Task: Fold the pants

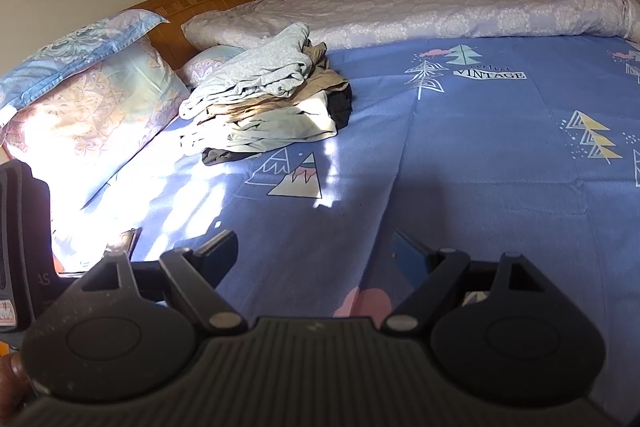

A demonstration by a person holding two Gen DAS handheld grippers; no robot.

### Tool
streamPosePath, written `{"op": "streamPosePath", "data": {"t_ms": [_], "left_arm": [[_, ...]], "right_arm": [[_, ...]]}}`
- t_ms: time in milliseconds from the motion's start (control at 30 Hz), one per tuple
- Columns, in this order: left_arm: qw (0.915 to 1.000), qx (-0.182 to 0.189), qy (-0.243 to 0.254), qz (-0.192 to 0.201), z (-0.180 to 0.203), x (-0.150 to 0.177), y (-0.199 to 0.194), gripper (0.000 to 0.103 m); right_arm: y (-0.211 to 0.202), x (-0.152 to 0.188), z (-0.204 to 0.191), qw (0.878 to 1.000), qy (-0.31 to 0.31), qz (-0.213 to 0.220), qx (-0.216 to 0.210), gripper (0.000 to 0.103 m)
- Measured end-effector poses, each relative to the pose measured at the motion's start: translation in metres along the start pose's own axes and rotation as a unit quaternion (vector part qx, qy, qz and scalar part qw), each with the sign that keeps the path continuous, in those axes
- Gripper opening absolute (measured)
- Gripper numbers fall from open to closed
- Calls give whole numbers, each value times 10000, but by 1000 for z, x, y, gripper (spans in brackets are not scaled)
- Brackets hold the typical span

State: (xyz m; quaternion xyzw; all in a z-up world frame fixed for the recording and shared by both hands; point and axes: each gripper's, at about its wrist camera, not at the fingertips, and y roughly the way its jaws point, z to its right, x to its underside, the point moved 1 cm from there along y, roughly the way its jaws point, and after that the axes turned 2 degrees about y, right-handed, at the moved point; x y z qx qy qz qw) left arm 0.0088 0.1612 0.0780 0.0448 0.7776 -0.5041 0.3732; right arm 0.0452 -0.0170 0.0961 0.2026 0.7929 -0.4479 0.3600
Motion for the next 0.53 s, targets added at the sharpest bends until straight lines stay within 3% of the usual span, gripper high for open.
{"op": "streamPosePath", "data": {"t_ms": [533], "left_arm": [[9995, 325, 40, -13, 3, 1, -2, 103]], "right_arm": [[0, 0, 0, 10000, -2, -3, -1, 86]]}}
